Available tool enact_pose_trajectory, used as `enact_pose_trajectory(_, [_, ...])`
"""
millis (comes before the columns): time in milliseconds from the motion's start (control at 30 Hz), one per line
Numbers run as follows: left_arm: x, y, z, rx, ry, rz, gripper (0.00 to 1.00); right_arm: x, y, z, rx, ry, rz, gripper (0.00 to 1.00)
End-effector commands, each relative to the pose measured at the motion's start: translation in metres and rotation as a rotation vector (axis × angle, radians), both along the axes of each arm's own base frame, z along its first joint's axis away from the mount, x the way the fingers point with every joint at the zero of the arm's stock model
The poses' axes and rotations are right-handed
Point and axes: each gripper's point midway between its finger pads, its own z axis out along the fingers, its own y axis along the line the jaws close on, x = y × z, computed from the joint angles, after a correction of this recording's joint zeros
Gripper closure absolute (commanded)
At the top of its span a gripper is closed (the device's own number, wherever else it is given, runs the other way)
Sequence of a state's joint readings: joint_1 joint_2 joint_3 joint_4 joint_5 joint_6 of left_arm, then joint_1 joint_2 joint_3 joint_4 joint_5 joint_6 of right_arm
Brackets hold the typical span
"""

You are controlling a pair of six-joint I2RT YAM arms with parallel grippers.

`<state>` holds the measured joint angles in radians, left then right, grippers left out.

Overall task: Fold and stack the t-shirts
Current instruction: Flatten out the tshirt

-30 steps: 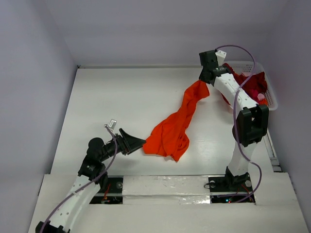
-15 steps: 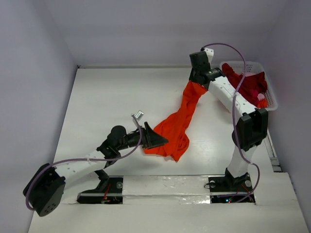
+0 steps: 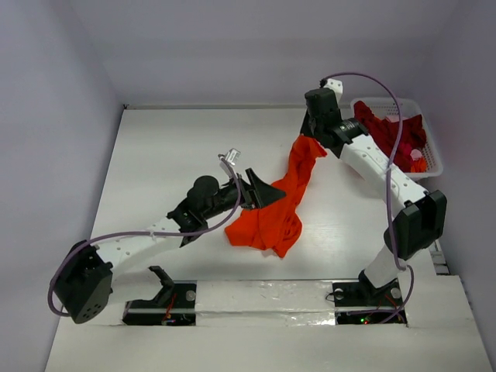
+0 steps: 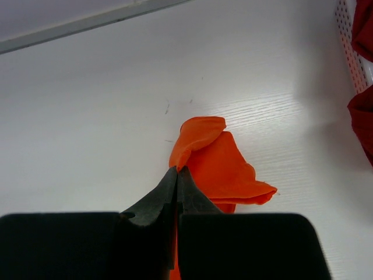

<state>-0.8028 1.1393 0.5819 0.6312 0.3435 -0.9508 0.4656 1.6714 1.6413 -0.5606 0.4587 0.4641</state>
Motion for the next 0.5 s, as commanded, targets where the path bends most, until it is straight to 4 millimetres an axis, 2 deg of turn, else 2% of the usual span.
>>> enact_pose_trajectory(0, [0.023,0.0,0.015,0.027,-0.087,0.064,0.01,-0.012,0.025,0.016,0.037,-0.054,0.064,1.0])
enact_pose_trajectory(133, [0.038,0.0,0.017,0.004,-0.071,0.06,0.01,-0.026,0.042,0.014,0.022,-0.05,0.1,1.0])
enact_pose_trajectory(300, [0.043,0.003,0.011,-0.034,-0.048,0.045,0.01,-0.039,0.057,0.021,0.04,-0.062,0.139,1.0])
enact_pose_trajectory(433, [0.052,0.018,0.0,-0.024,-0.025,0.066,0.01,-0.052,0.075,0.026,0.05,-0.06,0.18,1.0])
enact_pose_trajectory(467, [0.056,0.031,-0.001,-0.031,-0.026,0.098,0.01,-0.056,0.077,0.02,0.043,-0.048,0.19,1.0])
